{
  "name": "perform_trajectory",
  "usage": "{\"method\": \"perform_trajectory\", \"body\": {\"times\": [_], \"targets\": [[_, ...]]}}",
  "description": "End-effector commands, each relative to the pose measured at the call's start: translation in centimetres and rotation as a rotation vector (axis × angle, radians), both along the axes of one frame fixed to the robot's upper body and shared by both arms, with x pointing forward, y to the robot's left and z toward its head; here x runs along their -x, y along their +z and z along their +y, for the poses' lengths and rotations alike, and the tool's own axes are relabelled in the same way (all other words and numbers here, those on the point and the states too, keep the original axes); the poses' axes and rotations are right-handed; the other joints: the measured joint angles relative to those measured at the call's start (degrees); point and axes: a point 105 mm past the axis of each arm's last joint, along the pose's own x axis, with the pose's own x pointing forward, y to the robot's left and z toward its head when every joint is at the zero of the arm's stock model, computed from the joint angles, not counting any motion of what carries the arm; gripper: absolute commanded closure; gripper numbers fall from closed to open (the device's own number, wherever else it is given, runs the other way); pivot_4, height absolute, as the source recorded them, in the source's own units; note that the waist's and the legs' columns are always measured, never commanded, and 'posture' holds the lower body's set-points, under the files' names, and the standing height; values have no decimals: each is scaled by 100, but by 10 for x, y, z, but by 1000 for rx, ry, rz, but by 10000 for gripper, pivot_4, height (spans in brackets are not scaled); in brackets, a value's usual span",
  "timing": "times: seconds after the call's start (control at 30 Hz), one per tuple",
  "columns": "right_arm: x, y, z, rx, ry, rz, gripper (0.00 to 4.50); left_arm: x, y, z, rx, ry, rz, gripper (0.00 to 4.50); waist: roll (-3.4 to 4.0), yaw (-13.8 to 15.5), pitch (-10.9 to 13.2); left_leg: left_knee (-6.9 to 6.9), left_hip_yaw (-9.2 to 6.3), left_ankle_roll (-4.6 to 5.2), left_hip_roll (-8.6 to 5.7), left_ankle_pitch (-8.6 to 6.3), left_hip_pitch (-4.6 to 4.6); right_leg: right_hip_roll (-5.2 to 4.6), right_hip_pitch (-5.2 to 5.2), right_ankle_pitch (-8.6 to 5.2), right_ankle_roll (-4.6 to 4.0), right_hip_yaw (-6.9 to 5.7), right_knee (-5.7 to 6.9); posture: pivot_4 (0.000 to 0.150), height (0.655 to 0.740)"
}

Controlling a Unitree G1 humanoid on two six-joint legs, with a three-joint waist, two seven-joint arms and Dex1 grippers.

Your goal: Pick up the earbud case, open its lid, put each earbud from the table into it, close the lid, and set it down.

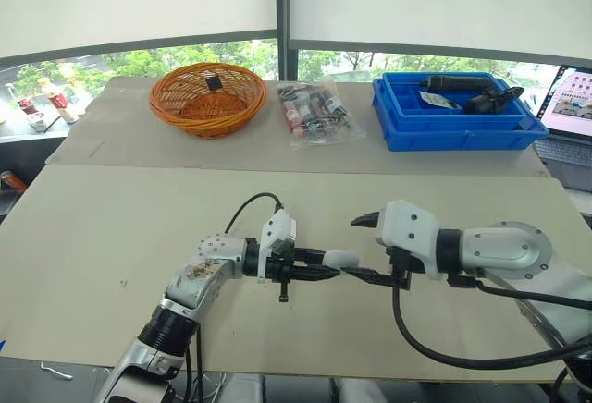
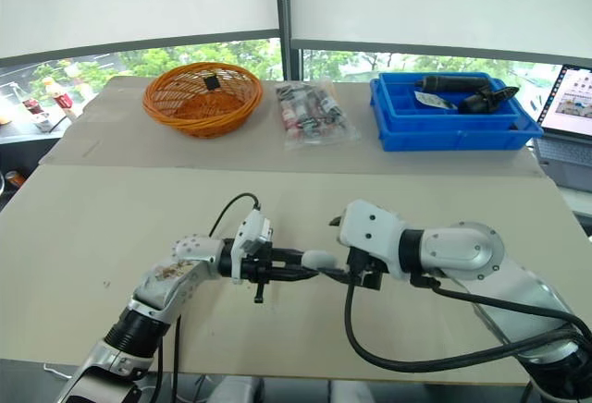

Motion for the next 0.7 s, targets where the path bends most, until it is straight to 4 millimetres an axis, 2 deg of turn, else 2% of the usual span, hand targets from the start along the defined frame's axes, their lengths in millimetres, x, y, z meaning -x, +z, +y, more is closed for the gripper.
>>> {"method": "perform_trajectory", "body": {"times": [0.03, 0.27, 0.57, 0.7], "targets": [[-8, 14, -4, -25, -35, -83, 3071, 9, 11, -4, 17, -60, -42, 39634, 0, 0, 0, 0, 0, 0, 0, 0, 0, 0, 0, 0, 0, 0, 0, 1500, 7114], [-11, 26, -7, -72, -50, -88, 3071, 11, 7, -2, -5, -72, -53, 39634, 0, -1, 0, 0, 0, 0, 0, 0, 0, 0, 0, 0, 0, 0, 1, 1500, 7114], [7, 31, -3, -156, -18, -7, 3071, 7, 4, -1, -6, -48, -65, 39634, 0, 3, 0, 0, 0, 0, 0, 0, 0, 0, 0, 0, 0, 0, 1, 1500, 7114], [8, 36, -15, -166, -58, -104, 3071, -5, 7, 5, 43, 37, -66, 39634, 0, 15, 0, 0, 0, 0, 0, 0, -1, 0, 1, 0, 0, -1, 0, 1500, 7114]]}}
